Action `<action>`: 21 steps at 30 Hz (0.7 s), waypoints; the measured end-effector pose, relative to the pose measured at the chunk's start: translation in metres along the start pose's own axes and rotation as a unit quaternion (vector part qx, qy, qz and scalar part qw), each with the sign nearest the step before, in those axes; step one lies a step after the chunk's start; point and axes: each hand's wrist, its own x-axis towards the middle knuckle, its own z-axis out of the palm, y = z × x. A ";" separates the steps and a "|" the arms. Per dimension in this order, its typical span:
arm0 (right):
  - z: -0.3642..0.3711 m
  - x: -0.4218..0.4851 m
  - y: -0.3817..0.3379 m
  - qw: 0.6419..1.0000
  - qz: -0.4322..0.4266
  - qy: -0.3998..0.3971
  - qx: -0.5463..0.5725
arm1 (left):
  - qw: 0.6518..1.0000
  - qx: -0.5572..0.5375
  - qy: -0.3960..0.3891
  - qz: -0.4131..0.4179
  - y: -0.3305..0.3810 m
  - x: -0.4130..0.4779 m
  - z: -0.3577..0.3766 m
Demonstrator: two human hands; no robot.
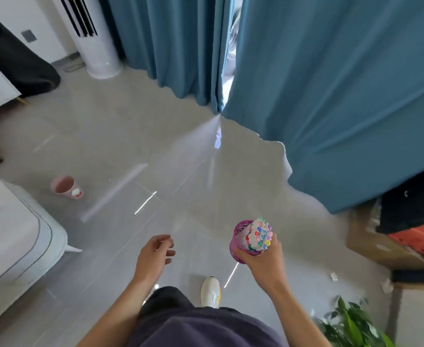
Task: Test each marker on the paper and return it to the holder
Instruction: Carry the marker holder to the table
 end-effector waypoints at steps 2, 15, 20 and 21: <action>-0.001 0.029 -0.005 1.000 -0.003 -0.007 -0.016 | 0.999 -0.026 0.019 -0.015 0.010 0.015 0.007; 0.075 0.200 -0.096 0.995 -0.036 -0.074 -0.057 | 0.992 -0.088 0.078 -0.041 0.098 0.155 -0.009; 0.120 0.275 -0.148 0.993 -0.045 -0.094 -0.059 | 0.991 -0.087 0.097 -0.041 0.149 0.234 -0.038; 0.128 0.288 -0.161 0.993 -0.046 -0.098 -0.055 | 0.991 -0.085 0.097 -0.043 0.159 0.247 -0.044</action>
